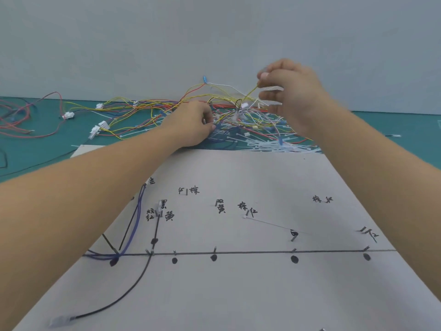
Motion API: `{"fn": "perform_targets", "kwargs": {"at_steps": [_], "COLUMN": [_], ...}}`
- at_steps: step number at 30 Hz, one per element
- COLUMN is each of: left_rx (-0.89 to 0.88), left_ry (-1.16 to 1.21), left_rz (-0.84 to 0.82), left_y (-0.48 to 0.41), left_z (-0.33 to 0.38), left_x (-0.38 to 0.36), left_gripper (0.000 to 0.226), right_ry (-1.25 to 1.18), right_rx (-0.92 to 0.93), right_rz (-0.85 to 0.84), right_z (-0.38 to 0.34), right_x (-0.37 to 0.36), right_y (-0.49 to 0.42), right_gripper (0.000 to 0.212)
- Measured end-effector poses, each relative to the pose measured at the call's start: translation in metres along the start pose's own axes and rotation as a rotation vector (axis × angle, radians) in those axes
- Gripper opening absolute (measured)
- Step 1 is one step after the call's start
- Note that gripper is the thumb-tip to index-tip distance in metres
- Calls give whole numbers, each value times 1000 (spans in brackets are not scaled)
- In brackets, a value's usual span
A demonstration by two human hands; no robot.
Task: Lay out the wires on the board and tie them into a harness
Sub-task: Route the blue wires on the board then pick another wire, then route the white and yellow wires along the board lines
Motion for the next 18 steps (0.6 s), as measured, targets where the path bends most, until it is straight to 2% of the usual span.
{"fn": "perform_targets", "kwargs": {"at_steps": [7,13,16,18], "left_rx": [58,66,43,-17], "left_ry": [-60,-34,-46,-111], "left_rz": [-15,-26,56,178], "left_y": [1,5,9,14], "left_z": [-9,4,21,42], "left_x": [6,14,23,32], "left_gripper": [22,8,33,40], "right_ry": [-334,-593,-682,-710], "right_rx": [-208,-347,-388,-404], "right_rz": [-21,12,22,15], "right_z": [-1,12,15,15], "right_x": [15,18,17,16], "right_y": [-2,2,4,4], "right_gripper": [13,18,19,19]}}
Point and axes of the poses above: each hand's wrist, its own y-axis away from the middle knuckle, its own x-axis out of the back of the hand, z = x × y, the point moved 6 cm from there along -y, towards the middle knuckle, and after that the axes turned 15 degrees about z, right-handed, at the moved point
